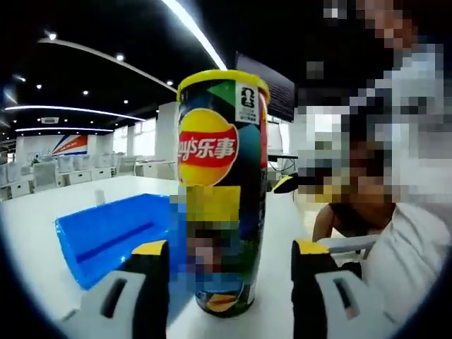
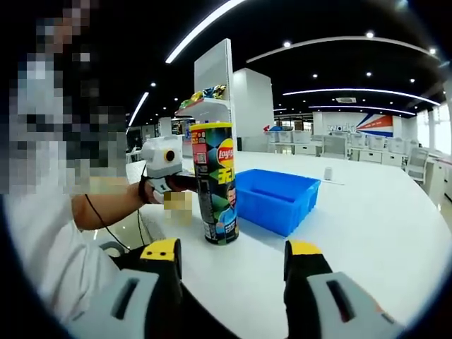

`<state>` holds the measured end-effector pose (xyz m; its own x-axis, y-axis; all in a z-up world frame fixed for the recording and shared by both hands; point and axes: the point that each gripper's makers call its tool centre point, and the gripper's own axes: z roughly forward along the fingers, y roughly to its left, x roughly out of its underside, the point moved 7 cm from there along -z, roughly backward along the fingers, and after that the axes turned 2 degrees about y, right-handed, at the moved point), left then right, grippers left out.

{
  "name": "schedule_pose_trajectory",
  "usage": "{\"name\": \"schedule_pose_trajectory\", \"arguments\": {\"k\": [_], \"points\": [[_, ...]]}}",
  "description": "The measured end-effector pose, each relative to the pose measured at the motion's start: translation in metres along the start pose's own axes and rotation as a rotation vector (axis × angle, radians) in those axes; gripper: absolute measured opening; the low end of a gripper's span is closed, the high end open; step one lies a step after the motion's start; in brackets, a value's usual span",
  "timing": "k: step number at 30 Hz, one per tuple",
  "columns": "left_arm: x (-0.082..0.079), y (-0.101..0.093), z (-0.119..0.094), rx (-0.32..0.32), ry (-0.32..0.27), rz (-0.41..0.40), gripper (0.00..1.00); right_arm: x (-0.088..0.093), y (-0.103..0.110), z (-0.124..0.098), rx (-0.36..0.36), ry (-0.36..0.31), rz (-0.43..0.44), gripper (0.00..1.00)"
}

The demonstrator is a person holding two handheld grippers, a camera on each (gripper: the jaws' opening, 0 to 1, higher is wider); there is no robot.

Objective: Open the lid of the chip container on the table, take out the chips, place them into the box in front of the container, and close the lid

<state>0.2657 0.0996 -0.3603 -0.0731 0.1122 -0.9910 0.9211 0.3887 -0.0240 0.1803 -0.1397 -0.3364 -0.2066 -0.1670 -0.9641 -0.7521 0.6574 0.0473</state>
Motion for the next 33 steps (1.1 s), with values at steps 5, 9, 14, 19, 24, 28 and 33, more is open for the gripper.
{"name": "schedule_pose_trajectory", "arguments": {"k": [5,9,14,19,24,28,33], "points": [[0.006,0.001,0.009,0.011,-0.003,-0.017,0.66,0.000,0.002,0.001,-0.012,-0.006,0.008,0.57],[0.011,-0.001,0.015,0.025,0.003,-0.018,0.65,-0.001,0.003,0.002,-0.009,-0.010,-0.003,0.57],[0.016,-0.007,0.022,0.050,0.013,-0.015,0.61,0.000,0.001,0.003,-0.011,-0.005,0.009,0.58],[0.018,-0.002,0.022,0.022,0.019,0.025,0.50,-0.006,0.001,0.006,-0.019,-0.020,0.008,0.58],[0.019,-0.002,0.021,0.026,0.016,0.026,0.50,-0.006,0.005,0.013,-0.037,-0.019,0.010,0.58],[0.019,0.000,0.020,0.032,0.014,0.024,0.50,-0.018,0.007,0.019,-0.027,-0.040,0.022,0.58],[0.019,0.000,0.020,0.033,0.014,0.022,0.49,-0.058,0.008,0.028,0.005,-0.224,0.016,0.55]]}}
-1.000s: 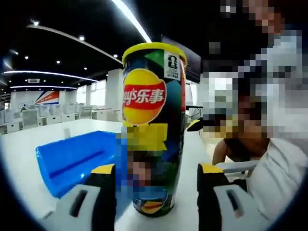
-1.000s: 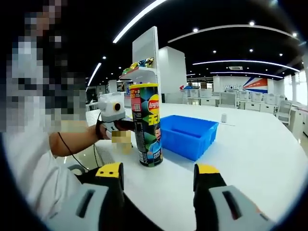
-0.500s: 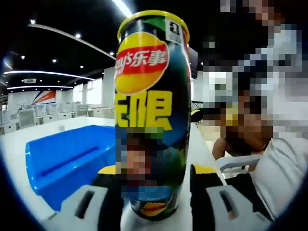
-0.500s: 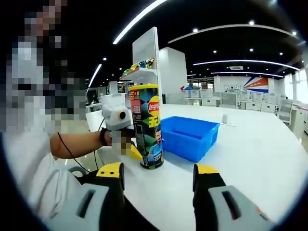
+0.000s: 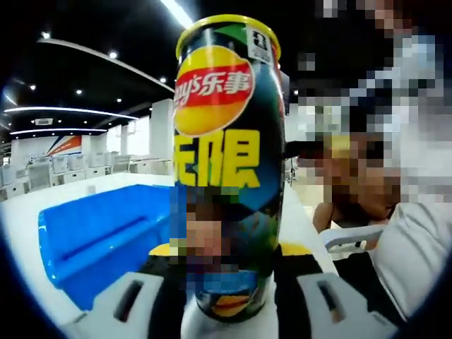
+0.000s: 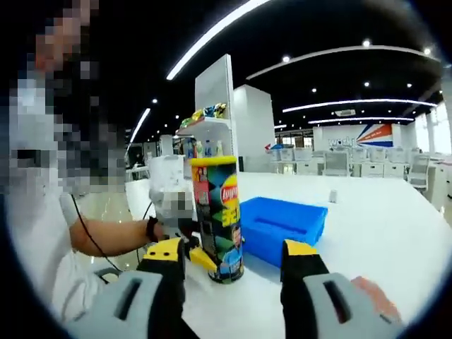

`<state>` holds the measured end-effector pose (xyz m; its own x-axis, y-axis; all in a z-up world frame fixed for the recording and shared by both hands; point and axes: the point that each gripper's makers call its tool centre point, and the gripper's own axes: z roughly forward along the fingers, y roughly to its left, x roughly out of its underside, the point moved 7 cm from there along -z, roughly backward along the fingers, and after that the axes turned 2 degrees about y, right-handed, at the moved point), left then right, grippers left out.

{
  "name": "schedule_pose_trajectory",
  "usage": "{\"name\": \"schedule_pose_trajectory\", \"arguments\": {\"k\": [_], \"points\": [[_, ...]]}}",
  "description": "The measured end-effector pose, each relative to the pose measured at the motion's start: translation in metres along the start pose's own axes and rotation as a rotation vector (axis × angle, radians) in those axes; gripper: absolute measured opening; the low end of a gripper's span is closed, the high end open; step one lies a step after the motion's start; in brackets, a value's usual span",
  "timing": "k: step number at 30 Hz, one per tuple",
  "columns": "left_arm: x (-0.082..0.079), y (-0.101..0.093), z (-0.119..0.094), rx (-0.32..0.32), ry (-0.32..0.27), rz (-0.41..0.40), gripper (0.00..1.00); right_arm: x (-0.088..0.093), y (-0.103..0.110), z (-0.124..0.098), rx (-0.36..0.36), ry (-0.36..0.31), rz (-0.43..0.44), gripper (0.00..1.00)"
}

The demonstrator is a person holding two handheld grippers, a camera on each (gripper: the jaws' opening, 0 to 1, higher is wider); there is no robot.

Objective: Open the lid of the chip container on the table, take out the chips, place them into the box in front of the container, and close the lid

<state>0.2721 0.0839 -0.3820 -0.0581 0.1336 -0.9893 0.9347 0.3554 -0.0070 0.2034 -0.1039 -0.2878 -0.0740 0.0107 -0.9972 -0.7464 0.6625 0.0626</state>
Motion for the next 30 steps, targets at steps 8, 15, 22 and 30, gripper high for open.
{"name": "schedule_pose_trajectory", "arguments": {"k": [8,15,22,30], "points": [[0.000,0.001,0.000,0.000,0.011,0.004,0.49,-0.028,0.021,0.049,-0.047,-0.051,-0.101,0.65],[0.001,0.003,0.000,-0.001,0.014,0.003,0.49,-0.046,0.031,0.084,-0.037,-0.108,-0.148,0.61],[0.001,0.003,0.000,0.001,0.016,0.006,0.49,-0.048,0.034,0.101,-0.059,-0.067,-0.123,0.59],[0.001,0.002,0.000,0.003,0.018,0.011,0.49,-0.046,0.032,0.109,-0.038,-0.034,-0.162,0.51]]}}
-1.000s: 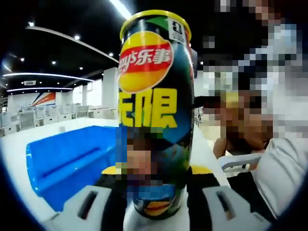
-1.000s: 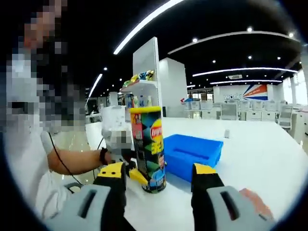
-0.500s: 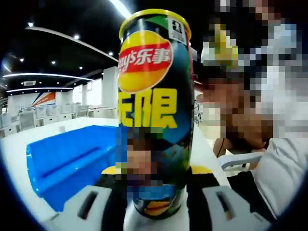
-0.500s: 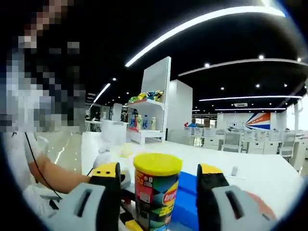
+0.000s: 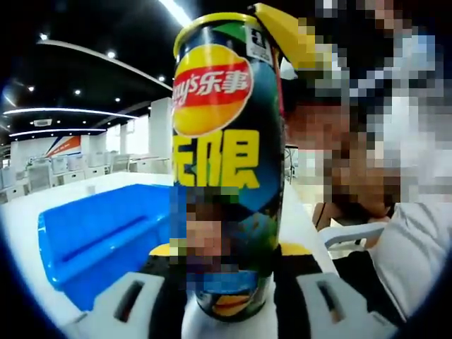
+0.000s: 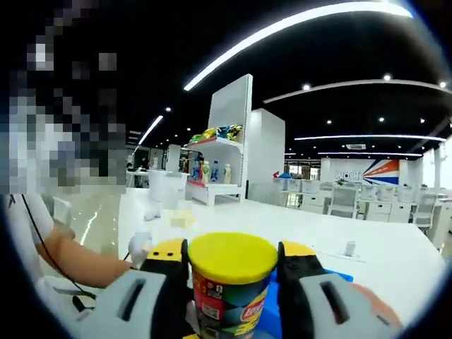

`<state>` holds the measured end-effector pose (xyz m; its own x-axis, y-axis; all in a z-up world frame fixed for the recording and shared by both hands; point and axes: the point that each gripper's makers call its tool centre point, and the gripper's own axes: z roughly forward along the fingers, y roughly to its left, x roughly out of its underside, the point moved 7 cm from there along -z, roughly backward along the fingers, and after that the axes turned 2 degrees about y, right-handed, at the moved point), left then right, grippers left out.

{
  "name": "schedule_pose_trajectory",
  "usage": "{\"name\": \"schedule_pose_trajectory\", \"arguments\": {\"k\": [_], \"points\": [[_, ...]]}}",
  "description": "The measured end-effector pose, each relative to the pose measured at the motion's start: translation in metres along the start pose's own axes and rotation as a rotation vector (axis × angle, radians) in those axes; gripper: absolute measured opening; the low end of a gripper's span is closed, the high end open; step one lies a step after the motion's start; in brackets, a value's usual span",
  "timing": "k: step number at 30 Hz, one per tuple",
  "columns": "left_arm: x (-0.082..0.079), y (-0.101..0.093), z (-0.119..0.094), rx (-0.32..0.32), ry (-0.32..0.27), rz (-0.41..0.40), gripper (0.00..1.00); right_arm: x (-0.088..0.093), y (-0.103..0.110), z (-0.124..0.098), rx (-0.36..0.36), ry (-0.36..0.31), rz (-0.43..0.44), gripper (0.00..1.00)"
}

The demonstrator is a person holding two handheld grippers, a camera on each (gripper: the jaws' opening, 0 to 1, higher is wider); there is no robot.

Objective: Open the lid of the chip container on the table, take out the chips, place them into the box in front of the container, and close the lid

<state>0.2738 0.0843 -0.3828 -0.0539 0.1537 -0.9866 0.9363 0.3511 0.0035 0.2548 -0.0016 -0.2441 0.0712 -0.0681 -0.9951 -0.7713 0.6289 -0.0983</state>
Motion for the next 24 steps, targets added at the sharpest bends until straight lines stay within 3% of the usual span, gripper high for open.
{"name": "schedule_pose_trajectory", "arguments": {"k": [4,10,17,24], "points": [[-0.0003,-0.0007,-0.0001,-0.002,0.006,0.003,0.49,-0.0004,0.0012,0.0020,0.037,0.014,-0.068,0.52],[-0.0009,-0.0013,0.0000,-0.014,0.016,0.005,0.49,-0.0011,0.0059,0.0052,0.075,0.011,-0.102,0.49],[-0.0012,-0.0015,-0.0003,-0.020,0.016,0.016,0.48,-0.0019,0.0097,0.0062,0.117,0.004,-0.092,0.45],[-0.0012,-0.0018,0.0015,-0.012,0.031,0.007,0.48,0.0003,0.0050,0.0010,0.143,-0.002,-0.011,0.42]]}}
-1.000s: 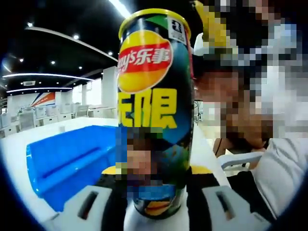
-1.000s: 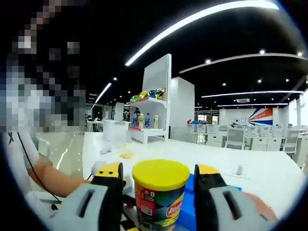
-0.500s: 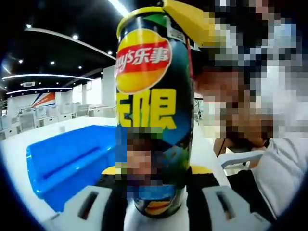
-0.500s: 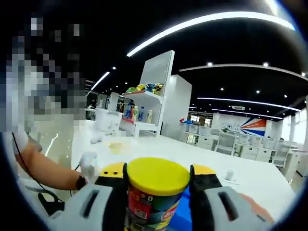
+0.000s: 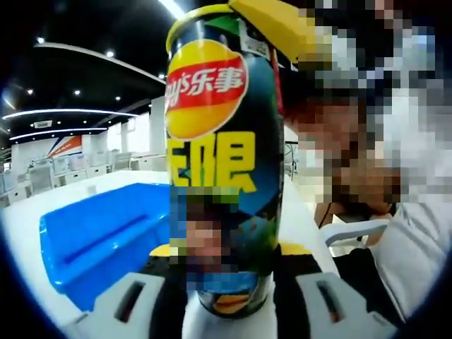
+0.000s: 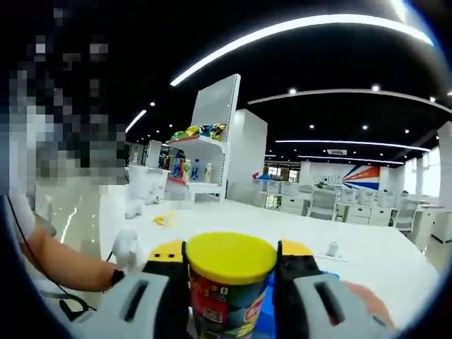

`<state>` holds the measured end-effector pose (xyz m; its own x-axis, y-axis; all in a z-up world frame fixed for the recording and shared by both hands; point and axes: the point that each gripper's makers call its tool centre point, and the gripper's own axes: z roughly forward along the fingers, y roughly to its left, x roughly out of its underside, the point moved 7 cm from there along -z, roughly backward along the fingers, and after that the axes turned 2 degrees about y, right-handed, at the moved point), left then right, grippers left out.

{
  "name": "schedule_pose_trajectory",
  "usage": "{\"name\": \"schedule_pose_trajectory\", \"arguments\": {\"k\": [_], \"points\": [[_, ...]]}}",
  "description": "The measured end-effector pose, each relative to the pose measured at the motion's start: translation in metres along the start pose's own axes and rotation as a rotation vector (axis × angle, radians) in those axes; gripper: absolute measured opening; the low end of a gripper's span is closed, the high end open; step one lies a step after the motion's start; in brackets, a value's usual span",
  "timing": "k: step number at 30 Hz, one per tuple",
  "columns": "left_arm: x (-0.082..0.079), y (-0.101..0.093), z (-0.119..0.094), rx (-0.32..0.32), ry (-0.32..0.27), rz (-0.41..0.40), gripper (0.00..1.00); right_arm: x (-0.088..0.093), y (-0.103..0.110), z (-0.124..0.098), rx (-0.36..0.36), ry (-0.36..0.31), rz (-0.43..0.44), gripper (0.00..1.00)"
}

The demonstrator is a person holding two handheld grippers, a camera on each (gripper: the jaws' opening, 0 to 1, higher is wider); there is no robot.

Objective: Open the lid of the chip container on the table, take out the chips, place them into the box in front of the container, and close the lid

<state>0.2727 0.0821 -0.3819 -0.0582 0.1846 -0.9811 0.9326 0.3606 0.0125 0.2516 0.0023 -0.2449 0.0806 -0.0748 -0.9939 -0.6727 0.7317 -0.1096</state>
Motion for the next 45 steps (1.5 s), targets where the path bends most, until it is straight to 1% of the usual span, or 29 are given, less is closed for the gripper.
{"name": "schedule_pose_trajectory", "arguments": {"k": [3,4,6,7,8,9,10,11,12,18,21,23,29,31,32,33,35,37,39,41,42,44,45], "points": [[0.000,0.000,0.001,0.002,0.004,-0.001,0.48,0.000,-0.002,-0.001,0.003,0.004,0.027,0.41],[0.000,0.000,0.001,0.001,0.006,0.000,0.48,0.000,-0.003,-0.001,0.001,0.008,0.054,0.41],[0.000,0.000,0.001,0.001,0.008,-0.002,0.48,0.000,-0.003,-0.001,0.000,0.010,0.067,0.40],[0.000,0.000,0.001,0.001,0.008,-0.001,0.48,-0.003,-0.002,-0.002,-0.008,-0.014,0.119,0.40],[0.000,-0.001,0.002,-0.006,0.008,0.005,0.48,-0.004,-0.004,0.000,-0.016,0.002,0.159,0.39],[-0.001,-0.001,0.002,-0.010,0.006,0.005,0.48,-0.004,-0.005,0.001,-0.004,0.017,0.119,0.39],[-0.001,-0.001,0.003,-0.019,0.009,0.000,0.48,-0.004,-0.005,-0.001,0.028,0.022,0.088,0.40],[-0.001,-0.001,0.003,-0.018,0.007,0.007,0.48,-0.004,0.001,0.000,0.006,0.005,0.091,0.40],[-0.001,-0.001,0.003,-0.015,0.006,0.008,0.48,-0.004,0.002,0.000,0.002,0.000,0.074,0.41],[0.000,0.000,0.003,-0.008,-0.002,0.000,0.48,-0.004,-0.002,0.000,-0.016,0.014,0.097,0.42],[0.000,0.000,0.002,-0.003,-0.005,0.001,0.49,-0.004,-0.003,-0.002,-0.038,0.008,0.115,0.43],[0.000,0.000,0.002,0.003,-0.010,0.003,0.49,-0.005,-0.002,-0.003,-0.069,-0.012,0.152,0.43],[0.000,0.000,0.001,0.010,-0.017,-0.003,0.49,-0.005,-0.006,-0.004,-0.087,-0.018,0.182,0.43],[0.000,0.000,0.001,0.015,-0.019,-0.010,0.49,-0.006,-0.008,-0.005,-0.092,-0.039,0.196,0.43],[0.001,0.000,0.002,0.015,-0.018,-0.014,0.49,-0.013,-0.009,-0.006,-0.104,-0.101,0.225,0.43],[0.001,0.000,0.002,0.015,-0.019,-0.014,0.49,-0.012,-0.011,-0.008,-0.111,-0.084,0.251,0.43],[0.001,0.001,0.003,0.013,-0.022,-0.014,0.49,-0.014,-0.012,-0.008,-0.118,-0.091,0.242,0.43],[0.001,0.001,0.003,0.013,-0.023,-0.016,0.49,-0.016,-0.013,-0.009,-0.102,-0.094,0.205,0.44],[0.001,0.001,0.003,0.012,-0.023,-0.015,0.49,-0.019,-0.018,-0.013,-0.080,-0.112,0.192,0.44],[0.001,0.001,0.003,0.010,-0.023,-0.016,0.49,-0.022,-0.030,-0.019,-0.042,-0.123,0.186,0.44],[0.001,0.001,0.003,0.010,-0.024,-0.016,0.49,-0.023,-0.037,-0.021,-0.015,-0.129,0.179,0.44],[0.001,0.001,0.003,0.008,-0.026,-0.021,0.49,-0.022,-0.056,-0.031,0.060,-0.141,0.149,0.44],[0.001,0.001,0.003,0.007,-0.027,-0.021,0.49,-0.020,-0.068,-0.037,0.108,-0.135,0.133,0.44]]}}
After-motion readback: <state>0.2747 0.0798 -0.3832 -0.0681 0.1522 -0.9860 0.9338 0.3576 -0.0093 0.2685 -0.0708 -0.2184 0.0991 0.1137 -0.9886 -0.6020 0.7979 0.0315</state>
